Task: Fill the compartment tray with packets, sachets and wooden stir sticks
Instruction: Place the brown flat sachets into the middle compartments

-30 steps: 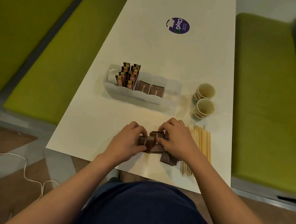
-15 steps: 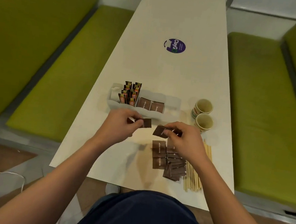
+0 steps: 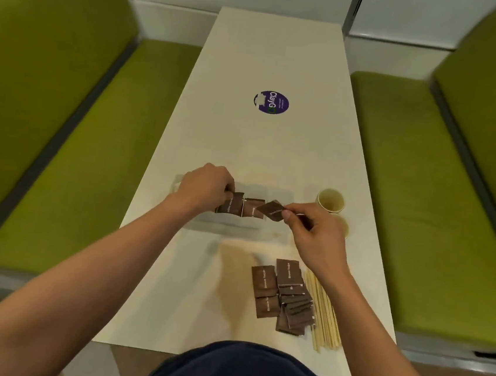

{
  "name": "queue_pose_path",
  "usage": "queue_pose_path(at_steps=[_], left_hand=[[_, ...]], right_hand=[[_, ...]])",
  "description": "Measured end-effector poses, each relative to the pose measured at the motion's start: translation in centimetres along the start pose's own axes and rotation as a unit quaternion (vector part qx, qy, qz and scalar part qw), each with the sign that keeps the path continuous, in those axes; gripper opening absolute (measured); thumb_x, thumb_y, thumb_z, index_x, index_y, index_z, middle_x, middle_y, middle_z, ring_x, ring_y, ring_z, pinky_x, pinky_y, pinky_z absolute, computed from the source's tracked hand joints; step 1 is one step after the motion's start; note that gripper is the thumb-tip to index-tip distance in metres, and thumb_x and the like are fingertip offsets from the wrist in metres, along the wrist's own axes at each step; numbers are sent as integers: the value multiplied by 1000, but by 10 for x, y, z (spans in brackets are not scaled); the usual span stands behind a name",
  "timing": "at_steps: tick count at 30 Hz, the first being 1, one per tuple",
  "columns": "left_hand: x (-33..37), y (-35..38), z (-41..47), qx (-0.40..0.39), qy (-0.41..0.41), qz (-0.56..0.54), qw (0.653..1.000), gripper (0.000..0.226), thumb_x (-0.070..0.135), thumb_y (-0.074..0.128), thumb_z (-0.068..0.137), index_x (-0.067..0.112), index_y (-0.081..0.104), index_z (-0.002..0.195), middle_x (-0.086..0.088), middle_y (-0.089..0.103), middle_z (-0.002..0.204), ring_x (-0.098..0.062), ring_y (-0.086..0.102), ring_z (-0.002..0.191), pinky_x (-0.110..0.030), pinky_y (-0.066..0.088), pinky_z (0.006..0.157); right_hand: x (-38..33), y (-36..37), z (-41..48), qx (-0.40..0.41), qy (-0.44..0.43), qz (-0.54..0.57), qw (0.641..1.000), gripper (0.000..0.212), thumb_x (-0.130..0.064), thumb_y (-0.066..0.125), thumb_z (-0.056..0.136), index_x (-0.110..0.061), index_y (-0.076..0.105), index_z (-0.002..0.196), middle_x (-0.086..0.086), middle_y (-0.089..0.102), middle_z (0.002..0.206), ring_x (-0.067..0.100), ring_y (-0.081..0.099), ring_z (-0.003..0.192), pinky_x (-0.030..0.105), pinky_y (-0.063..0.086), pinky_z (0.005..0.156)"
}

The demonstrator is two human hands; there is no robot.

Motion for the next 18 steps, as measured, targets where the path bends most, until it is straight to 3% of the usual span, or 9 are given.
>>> queue_pose_path(at_steps=[4, 7, 11, 18], left_hand=[[6, 13, 7, 1, 32, 85, 996, 18, 19, 63, 90, 25, 75, 101, -3, 69, 98, -26, 61, 100, -33, 42, 66], [8, 20, 9, 17, 57, 136, 989, 17, 18, 65, 89, 22, 73, 104, 1, 64, 101, -23, 53, 106, -36, 49, 66], [6, 12, 1, 69, 47, 87, 993, 24, 21, 61, 93, 22, 70, 116, 1, 62, 108, -23, 51, 110, -37, 49, 64], [-1, -7, -40, 132, 9, 2, 991, 21, 33, 57, 99, 26, 70, 114, 7, 63, 110, -19, 50, 109, -30, 35, 62]], right_hand=[[-3, 9, 23, 1, -17, -68, 998, 13, -27, 67, 97, -23, 77, 105, -12, 64, 101, 4, 59, 91, 22, 45, 78], [-7, 25, 44, -21, -29, -134, 990, 20, -28, 62, 101, -20, 76, 112, -10, 55, 107, 16, 51, 109, 29, 40, 88], [-15, 45, 68, -64, -41, -198, 977, 24, -29, 54, 105, -20, 73, 117, -2, 57, 114, 21, 45, 114, 25, 33, 87], [-5, 75, 80, -163, -53, -313, 934, 29, -30, 50, 105, -20, 72, 121, 4, 57, 119, 28, 45, 117, 43, 48, 92]])
Point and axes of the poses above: each hand's wrist, its own z-axis towards the middle knuckle, its own y-axis out of the palm, x = y × z, the point moved 7 cm from there along z, towards the middle knuckle
